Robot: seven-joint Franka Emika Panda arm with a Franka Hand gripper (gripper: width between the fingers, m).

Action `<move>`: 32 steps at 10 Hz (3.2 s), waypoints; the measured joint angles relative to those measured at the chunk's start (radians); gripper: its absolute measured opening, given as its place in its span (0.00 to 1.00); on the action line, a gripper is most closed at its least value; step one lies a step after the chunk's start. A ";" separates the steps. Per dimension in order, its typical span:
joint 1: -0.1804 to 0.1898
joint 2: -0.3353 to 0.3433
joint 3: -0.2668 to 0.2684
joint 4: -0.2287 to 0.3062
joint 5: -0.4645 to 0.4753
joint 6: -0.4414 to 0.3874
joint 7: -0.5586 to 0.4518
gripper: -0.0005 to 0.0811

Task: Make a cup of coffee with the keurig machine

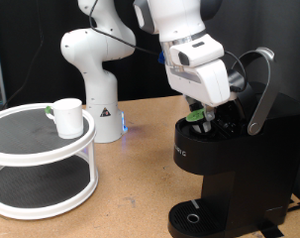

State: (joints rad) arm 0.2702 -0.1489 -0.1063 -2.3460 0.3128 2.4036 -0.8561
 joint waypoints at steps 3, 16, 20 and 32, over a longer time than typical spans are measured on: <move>0.000 0.021 0.002 0.011 -0.003 -0.007 0.050 0.60; -0.001 0.100 0.008 0.084 0.015 -0.053 0.074 1.00; -0.008 0.073 -0.004 0.111 0.075 -0.112 -0.003 1.00; -0.013 0.010 -0.014 0.111 -0.032 -0.297 0.018 1.00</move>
State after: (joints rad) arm 0.2571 -0.1385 -0.1206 -2.2353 0.2805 2.1063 -0.8377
